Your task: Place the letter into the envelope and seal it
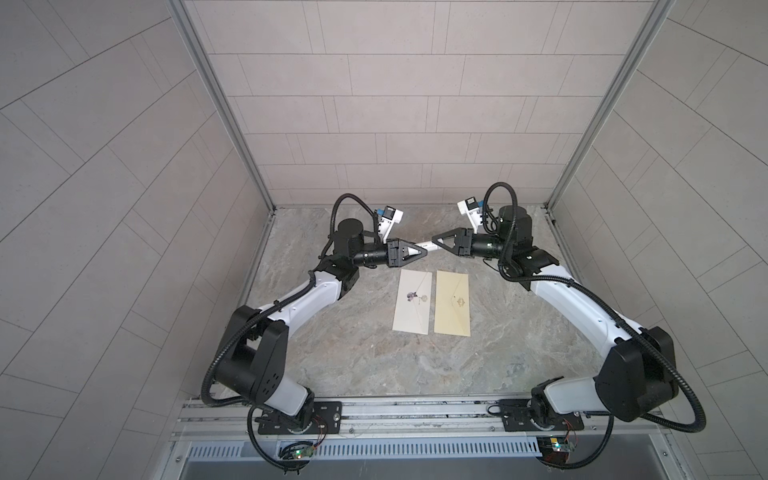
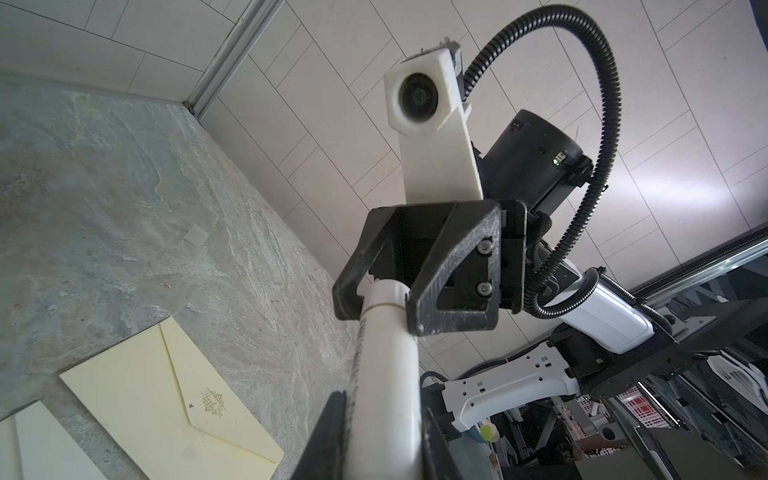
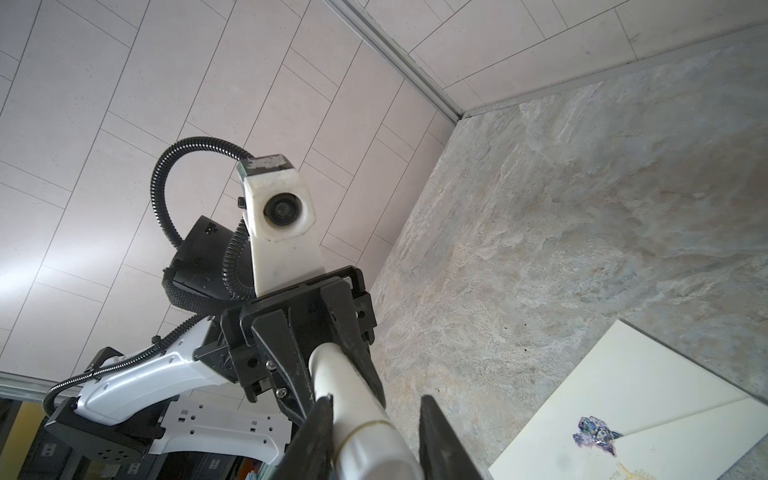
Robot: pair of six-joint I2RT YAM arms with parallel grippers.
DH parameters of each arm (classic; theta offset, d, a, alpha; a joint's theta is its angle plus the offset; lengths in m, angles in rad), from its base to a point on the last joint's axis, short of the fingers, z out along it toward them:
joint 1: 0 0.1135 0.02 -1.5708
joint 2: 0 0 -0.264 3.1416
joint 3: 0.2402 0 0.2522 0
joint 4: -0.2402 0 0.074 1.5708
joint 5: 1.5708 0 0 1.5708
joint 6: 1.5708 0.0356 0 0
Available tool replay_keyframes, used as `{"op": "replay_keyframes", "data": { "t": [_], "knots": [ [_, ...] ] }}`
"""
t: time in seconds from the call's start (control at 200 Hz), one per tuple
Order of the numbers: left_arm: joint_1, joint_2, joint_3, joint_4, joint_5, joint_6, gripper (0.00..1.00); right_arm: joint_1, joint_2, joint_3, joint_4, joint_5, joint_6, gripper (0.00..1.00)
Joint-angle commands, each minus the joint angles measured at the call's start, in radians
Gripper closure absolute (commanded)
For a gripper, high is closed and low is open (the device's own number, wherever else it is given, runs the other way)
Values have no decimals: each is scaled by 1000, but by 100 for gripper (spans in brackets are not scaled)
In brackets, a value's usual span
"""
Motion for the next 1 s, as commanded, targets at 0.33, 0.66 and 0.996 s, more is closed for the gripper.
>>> {"op": "replay_keyframes", "data": {
  "t": [0.33, 0.66, 0.996],
  "knots": [
    [-3, 80, 27, 445, -150, -349, 100, 54, -35, -21, 65, 108, 71, 95],
    [-19, 9, 39, 167, -112, -135, 100, 7, -66, -33, 150, 156, 153, 49],
    [-47, -58, 34, -49, -122, 64, 100, -7, -45, 22, -27, 185, 54, 49]
  ]
}}
